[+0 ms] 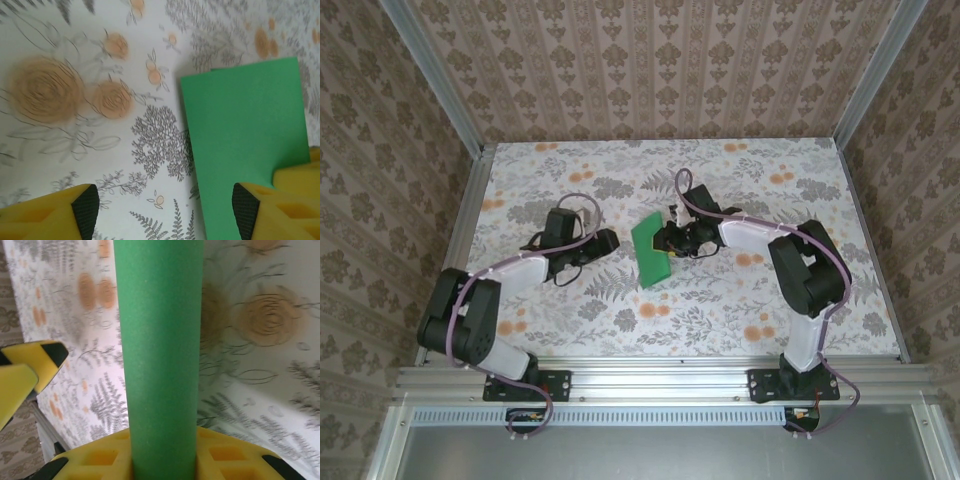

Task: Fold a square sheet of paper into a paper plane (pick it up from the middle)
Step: Fold the square sheet of paper in half at the center of the table, then hold the square sheet of paper at the center of the table.

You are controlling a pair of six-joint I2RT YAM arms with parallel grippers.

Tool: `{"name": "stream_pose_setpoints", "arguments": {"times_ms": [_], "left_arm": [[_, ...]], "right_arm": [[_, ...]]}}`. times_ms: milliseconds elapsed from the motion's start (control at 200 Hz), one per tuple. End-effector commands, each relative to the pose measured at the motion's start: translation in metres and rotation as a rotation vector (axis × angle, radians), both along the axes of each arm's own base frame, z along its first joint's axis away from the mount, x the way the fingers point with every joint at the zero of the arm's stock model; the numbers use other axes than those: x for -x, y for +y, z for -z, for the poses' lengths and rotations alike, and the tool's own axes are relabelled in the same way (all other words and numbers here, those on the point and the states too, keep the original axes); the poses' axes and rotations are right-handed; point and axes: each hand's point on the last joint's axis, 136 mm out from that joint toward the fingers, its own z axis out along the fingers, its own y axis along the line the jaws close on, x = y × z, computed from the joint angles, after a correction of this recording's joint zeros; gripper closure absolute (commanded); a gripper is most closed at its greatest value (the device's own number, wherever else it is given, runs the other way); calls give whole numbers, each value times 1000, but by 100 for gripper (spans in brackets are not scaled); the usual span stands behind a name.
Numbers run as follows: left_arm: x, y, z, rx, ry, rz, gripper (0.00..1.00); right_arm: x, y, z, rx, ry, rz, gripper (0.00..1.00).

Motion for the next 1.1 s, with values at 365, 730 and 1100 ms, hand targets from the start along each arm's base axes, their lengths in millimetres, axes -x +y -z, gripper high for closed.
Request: {"name": "stream_pose_setpoints", "arguments": {"times_ms": [365, 730, 1100], "left_arm": [[-8, -87, 6, 54, 14, 174, 61], [-6, -107, 40, -73, 85, 234, 89], [1, -105, 58, -130, 139, 262, 95]], "right_arm": [[7, -30, 42, 86, 76, 46, 64], [8, -33, 40, 93, 81, 47, 61], [7, -56, 13, 226, 9, 54, 45]]}}
